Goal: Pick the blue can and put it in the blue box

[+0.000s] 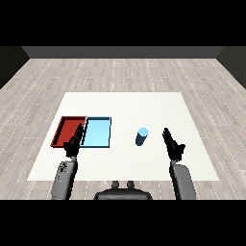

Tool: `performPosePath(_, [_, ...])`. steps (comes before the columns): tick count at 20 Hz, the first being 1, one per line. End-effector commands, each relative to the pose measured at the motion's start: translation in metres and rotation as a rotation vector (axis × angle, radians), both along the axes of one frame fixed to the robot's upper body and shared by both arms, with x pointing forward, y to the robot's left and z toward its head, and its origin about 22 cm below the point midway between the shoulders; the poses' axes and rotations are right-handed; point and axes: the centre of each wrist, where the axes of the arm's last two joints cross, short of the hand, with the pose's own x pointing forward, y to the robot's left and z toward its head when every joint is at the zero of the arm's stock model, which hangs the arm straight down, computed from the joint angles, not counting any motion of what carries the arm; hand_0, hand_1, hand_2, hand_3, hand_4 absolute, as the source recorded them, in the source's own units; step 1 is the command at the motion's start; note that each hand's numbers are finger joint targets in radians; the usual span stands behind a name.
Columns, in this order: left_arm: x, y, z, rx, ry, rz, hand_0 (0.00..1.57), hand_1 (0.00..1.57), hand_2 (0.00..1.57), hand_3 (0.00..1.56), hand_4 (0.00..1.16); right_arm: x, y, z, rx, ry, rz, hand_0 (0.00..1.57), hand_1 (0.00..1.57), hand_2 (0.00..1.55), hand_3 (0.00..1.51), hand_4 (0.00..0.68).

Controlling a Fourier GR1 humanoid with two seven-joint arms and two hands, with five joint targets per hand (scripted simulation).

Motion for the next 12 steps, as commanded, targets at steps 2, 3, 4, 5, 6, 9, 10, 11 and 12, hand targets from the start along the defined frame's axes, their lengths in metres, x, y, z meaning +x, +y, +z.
performPosePath(2, [-0.002, -0.002, -0.006, -0.01, 0.026, -0.012, 0.0, 0.0, 0.0, 0.0, 0.0, 0.014, -0.009, 0.003, -0.025, -0.035, -0.015, 0.0, 0.0, 0.0, 0.0, 0.0])
performPosePath(3, [-0.003, -0.003, -0.009, -0.014, 0.04, -0.017, 0.0, 0.0, 0.0, 0.0, 0.0, 0.021, -0.013, 0.005, -0.024, -0.035, -0.016, 0.0, 0.0, 0.0, 0.0, 0.0])
performPosePath(4, [-0.005, -0.005, -0.011, -0.019, 0.053, -0.023, 0.0, 0.0, 0.0, 0.0, 0.0, 0.028, -0.017, 0.007, -0.023, -0.036, -0.016, 0.0, 0.0, 0.0, 0.0, 0.0])
performPosePath(5, [-0.006, -0.006, -0.014, -0.024, 0.066, -0.029, 0.0, 0.0, 0.0, 0.0, 0.0, 0.034, -0.022, 0.009, -0.022, -0.036, -0.017, 0.0, 0.0, 0.0, 0.0, 0.0])
performPosePath(6, [-0.011, -0.007, -0.015, -0.024, 0.056, -0.027, 0.0, 0.0, 0.0, 0.0, 0.0, 0.049, -0.013, 0.017, -0.021, -0.033, -0.016, 0.0, 0.0, 0.0, 0.0, 0.0])
performPosePath(9, [-0.006, -0.028, 0.01, -0.214, -0.353, -0.046, 0.0, 0.0, 0.0, 0.0, 0.0, 0.027, -0.005, 0.026, 0.206, -0.305, 0.106, 0.0, 0.0, 0.0, 0.0, 0.0])
performPosePath(10, [-0.019, -0.007, -0.002, -0.203, -0.357, -0.03, 0.0, 0.0, 0.0, 0.0, 0.0, 0.029, 0.003, 0.015, 0.22, -0.32, 0.096, 0.0, 0.0, 0.0, 0.0, 0.0])
performPosePath(11, [-0.001, -0.002, -0.002, -0.205, -0.373, -0.033, 0.0, 0.0, 0.0, 0.0, 0.0, 0.042, -0.01, 0.026, 0.197, -0.32, 0.112, 0.0, 0.0, 0.0, 0.0, 0.0])
performPosePath(12, [-0.005, -0.004, -0.008, -0.217, -0.379, -0.058, 0.0, 0.0, 0.0, 0.0, 0.0, 0.02, -0.014, 0.002, 0.224, -0.328, 0.114, 0.0, 0.0, 0.0, 0.0, 0.0])
